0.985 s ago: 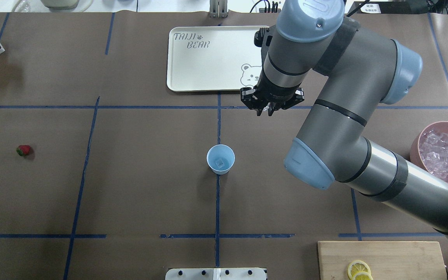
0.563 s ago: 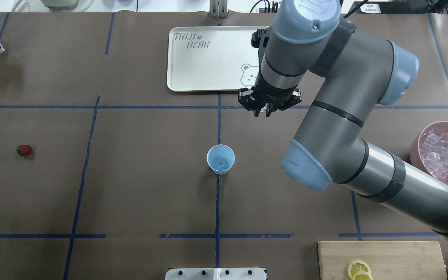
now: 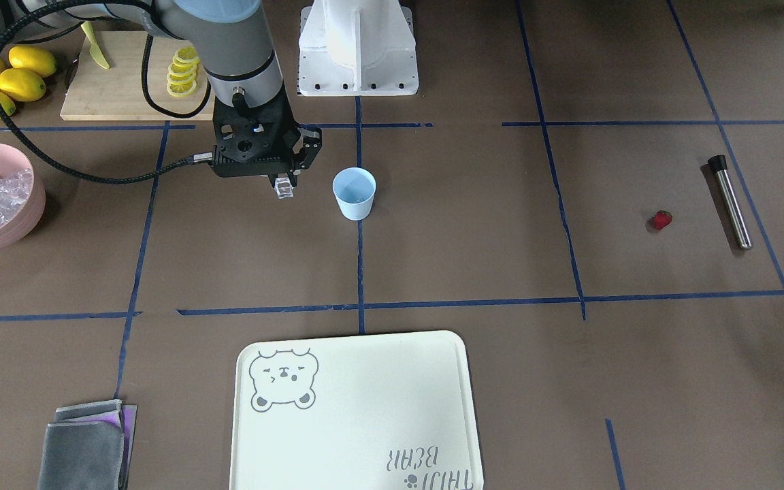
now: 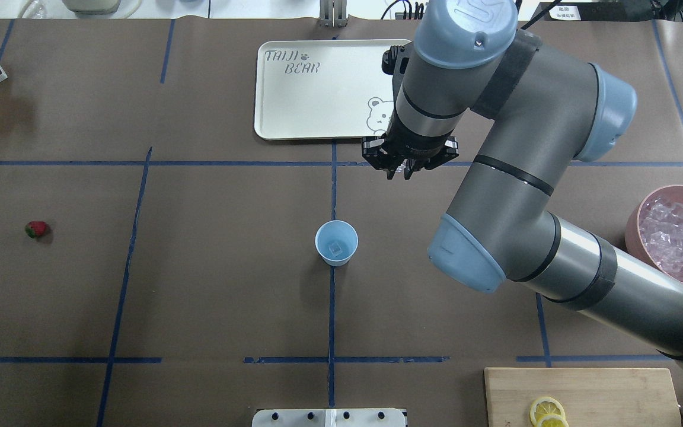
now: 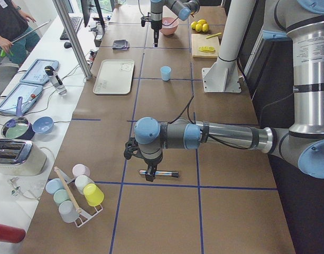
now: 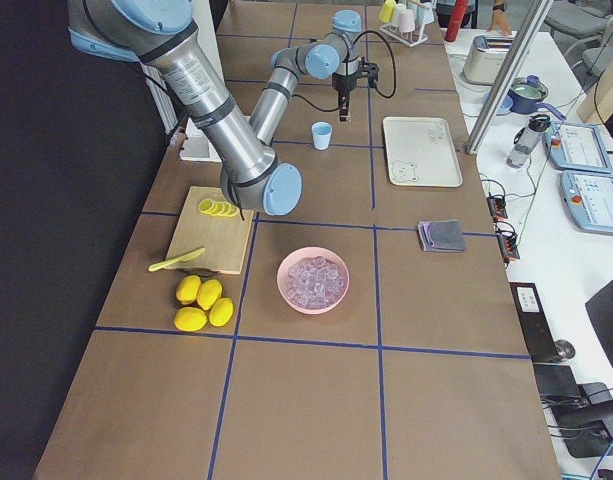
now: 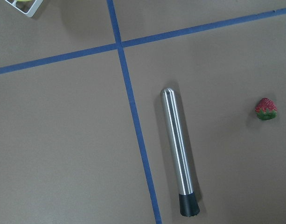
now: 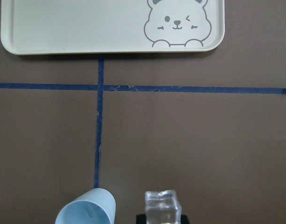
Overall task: Mash ice and strawberries in cup
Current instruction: 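Carry the second ice cube with the right gripper over the cup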
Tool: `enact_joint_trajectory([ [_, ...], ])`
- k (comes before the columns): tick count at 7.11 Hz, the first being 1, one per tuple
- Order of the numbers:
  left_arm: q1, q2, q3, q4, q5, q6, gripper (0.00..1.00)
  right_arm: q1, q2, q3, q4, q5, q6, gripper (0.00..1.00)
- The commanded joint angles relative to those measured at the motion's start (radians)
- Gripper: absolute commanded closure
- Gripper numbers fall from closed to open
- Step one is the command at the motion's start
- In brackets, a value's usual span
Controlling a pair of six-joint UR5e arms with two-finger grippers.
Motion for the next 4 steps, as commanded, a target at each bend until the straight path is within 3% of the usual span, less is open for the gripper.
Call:
enact_joint_trajectory([
  [1, 0.0, 0.002, 0.001, 0.0, 0.0, 0.0, 0.0, -0.003, 0.008, -0.003, -0.002, -0.002, 0.001, 1.0],
  [4, 0.0, 0.002, 0.002, 0.0, -0.002, 0.001, 0.0, -0.012, 0.034, -0.026, 0.0, -0.014, 0.017, 1.0],
])
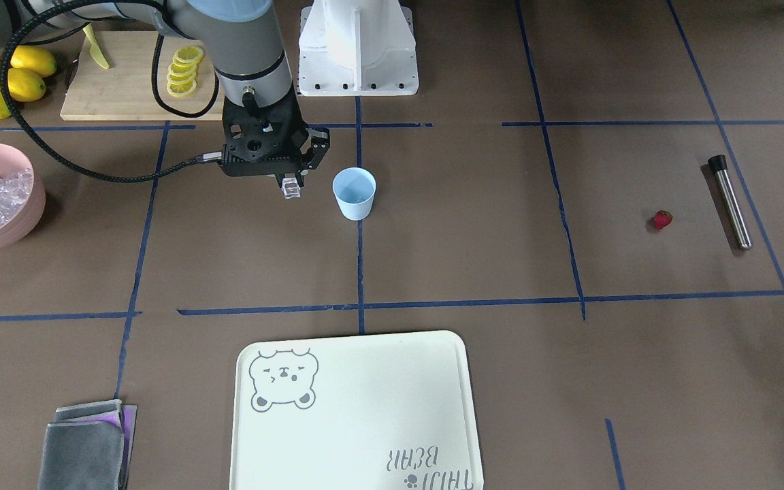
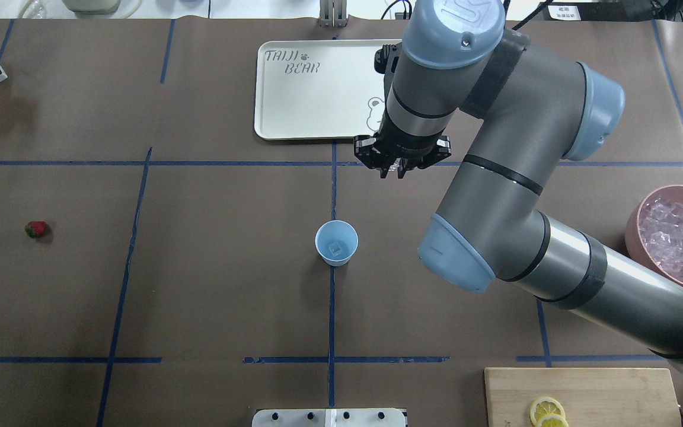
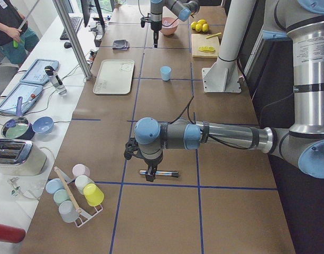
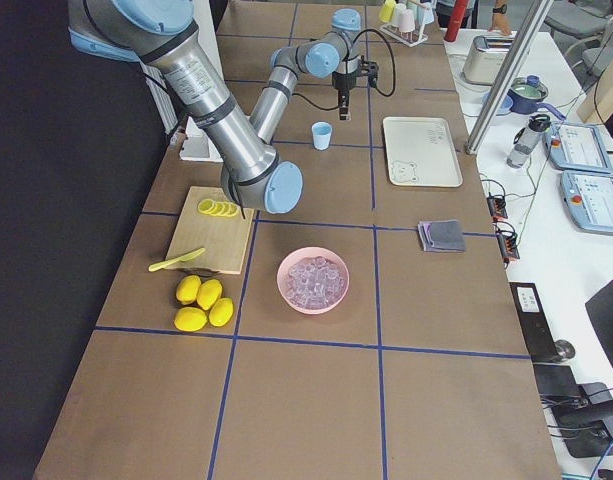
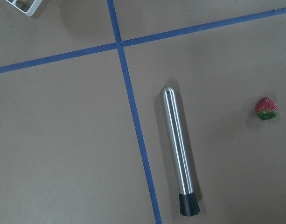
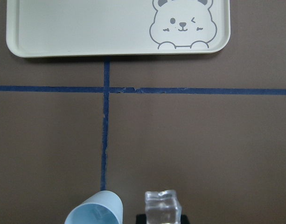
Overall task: Mash ice and strawberries in cup
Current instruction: 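Carry the second ice cube with the right gripper over the cup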
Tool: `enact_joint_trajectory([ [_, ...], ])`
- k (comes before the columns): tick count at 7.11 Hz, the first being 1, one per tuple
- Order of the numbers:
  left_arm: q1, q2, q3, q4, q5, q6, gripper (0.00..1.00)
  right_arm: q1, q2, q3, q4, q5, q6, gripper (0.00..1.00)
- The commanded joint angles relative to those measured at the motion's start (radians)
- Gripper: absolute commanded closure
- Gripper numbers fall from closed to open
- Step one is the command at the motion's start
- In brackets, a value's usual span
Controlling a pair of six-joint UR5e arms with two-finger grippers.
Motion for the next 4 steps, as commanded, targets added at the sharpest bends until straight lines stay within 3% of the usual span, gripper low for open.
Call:
enact_joint_trajectory([
  [1, 0.0, 0.0, -0.001, -0.002, -0.001, 0.001, 0.0, -0.006, 0.009, -0.005, 0.0, -0.003, 0.002, 1.0],
  [2, 0.0, 0.0, -0.001, -0.002, 0.001, 0.001, 0.0, -0.02, 0.015, -0.007, 0.0, -0.015, 0.023, 1.0],
  [4, 0.0, 0.0, -0.001, -0.002, -0.001, 0.001, 0.0, -0.049, 0.087, -0.1, 0.005, -0.038, 0.055, 1.0],
])
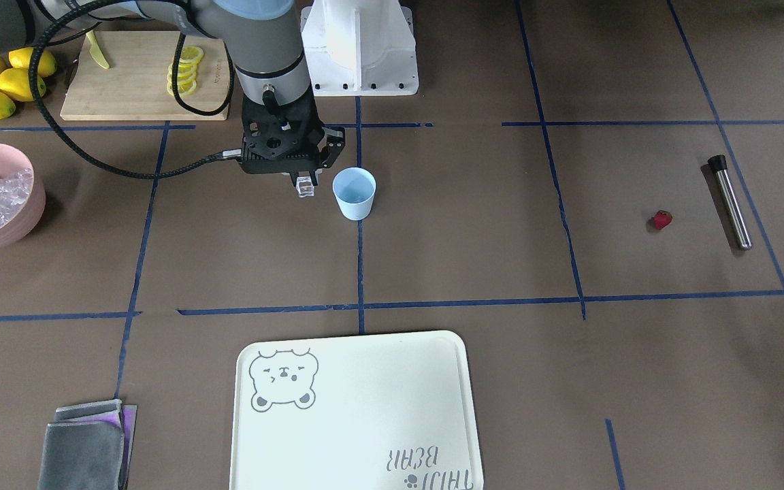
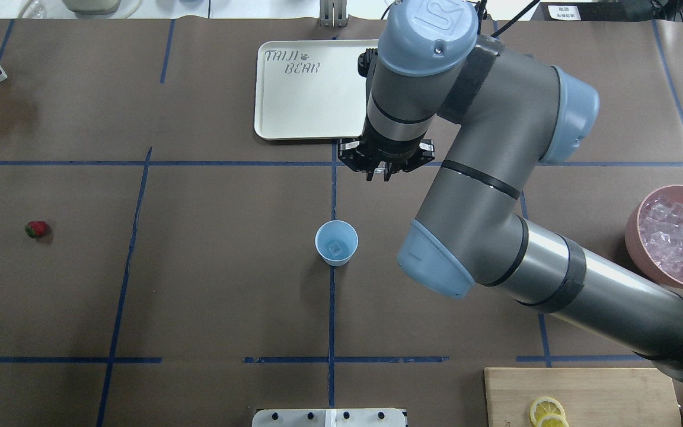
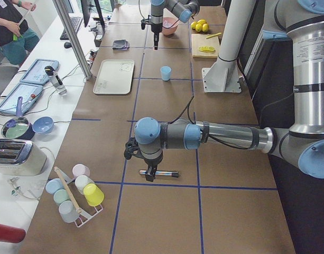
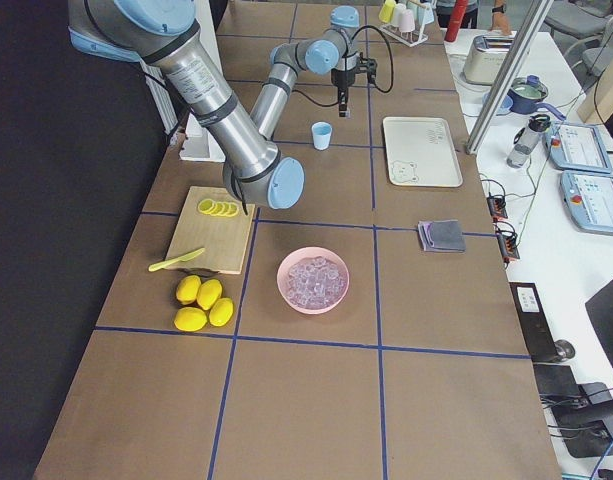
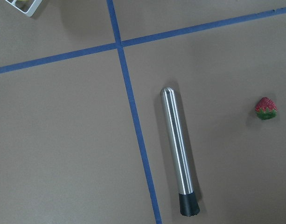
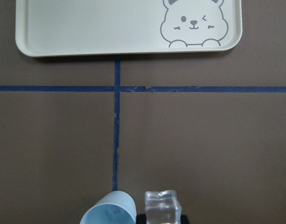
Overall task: Mash ice and strawberries in cup
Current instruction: 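Carry the second ice cube with the right gripper over the cup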
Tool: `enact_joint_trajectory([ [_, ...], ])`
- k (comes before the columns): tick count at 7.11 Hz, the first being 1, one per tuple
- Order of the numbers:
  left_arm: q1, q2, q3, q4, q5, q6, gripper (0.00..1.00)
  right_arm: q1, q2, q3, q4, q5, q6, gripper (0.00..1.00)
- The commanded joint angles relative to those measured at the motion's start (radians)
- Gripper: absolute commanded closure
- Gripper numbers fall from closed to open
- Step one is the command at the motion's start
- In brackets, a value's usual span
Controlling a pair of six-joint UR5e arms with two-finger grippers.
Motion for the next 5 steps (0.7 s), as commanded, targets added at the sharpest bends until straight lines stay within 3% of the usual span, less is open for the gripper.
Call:
enact_joint_trajectory([
  [1, 0.0, -0.001, 0.0, 0.0, 0.0, 0.0, 0.0, -0.052, 0.036, -0.057, 0.006, -0.038, 0.035, 1.0],
  [5, 0.002, 0.001, 0.0, 0.0, 0.0, 0.0, 0.0, -0.162, 0.036, -0.101, 0.05, -0.107, 0.112, 1.0],
])
